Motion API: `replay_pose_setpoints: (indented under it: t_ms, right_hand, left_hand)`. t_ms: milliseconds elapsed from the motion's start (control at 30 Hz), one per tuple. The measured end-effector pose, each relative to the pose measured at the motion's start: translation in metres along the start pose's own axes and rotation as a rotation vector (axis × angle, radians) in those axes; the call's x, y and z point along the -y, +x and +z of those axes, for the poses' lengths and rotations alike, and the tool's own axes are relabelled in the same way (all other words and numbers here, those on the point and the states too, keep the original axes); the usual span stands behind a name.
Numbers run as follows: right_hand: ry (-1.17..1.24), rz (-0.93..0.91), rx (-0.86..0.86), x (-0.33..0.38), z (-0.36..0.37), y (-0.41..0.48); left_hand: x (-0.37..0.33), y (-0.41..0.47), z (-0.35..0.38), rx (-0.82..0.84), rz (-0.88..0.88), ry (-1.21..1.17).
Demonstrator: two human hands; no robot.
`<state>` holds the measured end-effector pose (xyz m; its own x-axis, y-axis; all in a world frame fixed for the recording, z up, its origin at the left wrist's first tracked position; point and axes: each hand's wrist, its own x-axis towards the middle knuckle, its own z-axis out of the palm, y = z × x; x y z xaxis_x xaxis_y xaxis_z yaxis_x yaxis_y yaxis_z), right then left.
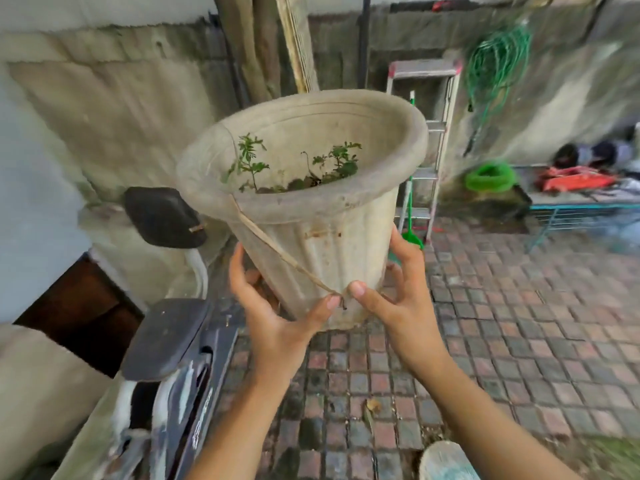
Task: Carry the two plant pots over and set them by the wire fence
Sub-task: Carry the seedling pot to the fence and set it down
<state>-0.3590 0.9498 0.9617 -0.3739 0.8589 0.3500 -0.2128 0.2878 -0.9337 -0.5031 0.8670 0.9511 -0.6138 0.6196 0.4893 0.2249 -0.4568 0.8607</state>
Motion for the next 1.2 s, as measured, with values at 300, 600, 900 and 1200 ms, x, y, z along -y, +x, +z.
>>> replay_pose_setpoints:
  t_ms: [300,600,900,1200]
  right_hand:
    - [-0.099,0.022,-0.289,-0.032,-0.061,0.091]
    - [-0.122,-0.006,-0.327,-0.089,-0.163,0.208]
    - [-0.164,-0.018,-0.192,-0.132,-0.305,0.401]
    - [-0.116,0.041,0.032,-0.200,-0.379,0.550]
  left_hand:
    - [0.077,0.101,0.097,0.248,-0.041,-0.119]
    - [0.164,0.180,0.226,0.329,-0.031,-0.042]
    - [0.240,0.288,0.397,0.233,-0.098,-0.063]
    - [0.322,0.373,0.490,0.105,-0.100,-0.015]
